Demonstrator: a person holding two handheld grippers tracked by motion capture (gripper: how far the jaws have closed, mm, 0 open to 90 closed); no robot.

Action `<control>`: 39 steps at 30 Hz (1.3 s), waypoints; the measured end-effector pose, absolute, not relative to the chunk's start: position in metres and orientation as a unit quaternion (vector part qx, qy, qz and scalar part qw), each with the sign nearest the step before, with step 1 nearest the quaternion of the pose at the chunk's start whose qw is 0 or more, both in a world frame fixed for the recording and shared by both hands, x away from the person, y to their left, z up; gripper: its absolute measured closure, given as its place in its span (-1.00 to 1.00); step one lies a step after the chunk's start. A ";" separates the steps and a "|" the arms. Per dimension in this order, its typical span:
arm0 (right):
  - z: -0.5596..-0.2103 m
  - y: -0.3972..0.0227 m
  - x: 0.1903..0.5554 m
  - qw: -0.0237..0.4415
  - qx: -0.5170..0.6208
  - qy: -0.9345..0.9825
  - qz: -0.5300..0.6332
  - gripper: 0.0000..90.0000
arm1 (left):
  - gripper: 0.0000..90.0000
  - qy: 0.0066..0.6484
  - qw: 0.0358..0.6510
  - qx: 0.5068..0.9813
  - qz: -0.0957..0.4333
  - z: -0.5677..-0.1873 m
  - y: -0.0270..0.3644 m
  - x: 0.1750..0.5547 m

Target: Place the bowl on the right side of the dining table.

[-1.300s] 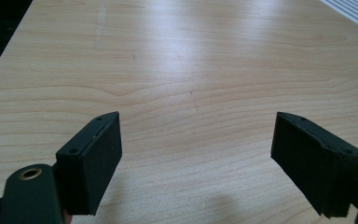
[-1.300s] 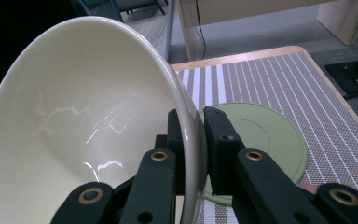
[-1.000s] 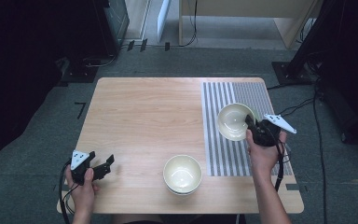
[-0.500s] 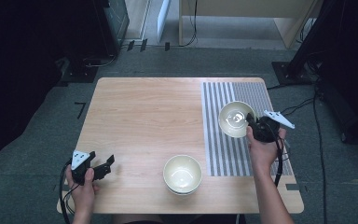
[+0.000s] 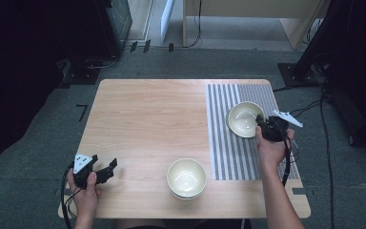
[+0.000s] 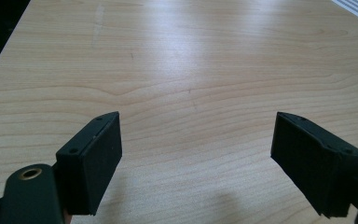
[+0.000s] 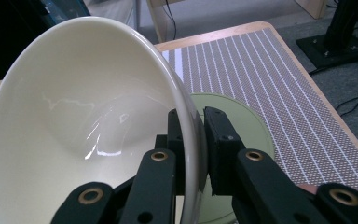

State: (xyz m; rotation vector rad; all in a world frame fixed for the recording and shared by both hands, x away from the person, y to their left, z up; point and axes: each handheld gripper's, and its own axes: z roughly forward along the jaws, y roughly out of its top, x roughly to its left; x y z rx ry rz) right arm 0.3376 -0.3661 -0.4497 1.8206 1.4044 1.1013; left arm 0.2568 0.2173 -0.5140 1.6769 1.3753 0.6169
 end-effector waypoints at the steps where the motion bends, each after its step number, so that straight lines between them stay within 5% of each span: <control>1: -0.450 -0.366 0.338 0.292 0.685 0.527 0.411 0.83 | -0.65 0.551 0.429 0.672 0.247 -0.514 0.217 0.257; 39: -0.481 -0.399 0.394 0.168 0.800 0.443 0.370 0.82 | -0.65 0.554 0.431 0.669 0.245 -0.514 0.218 0.257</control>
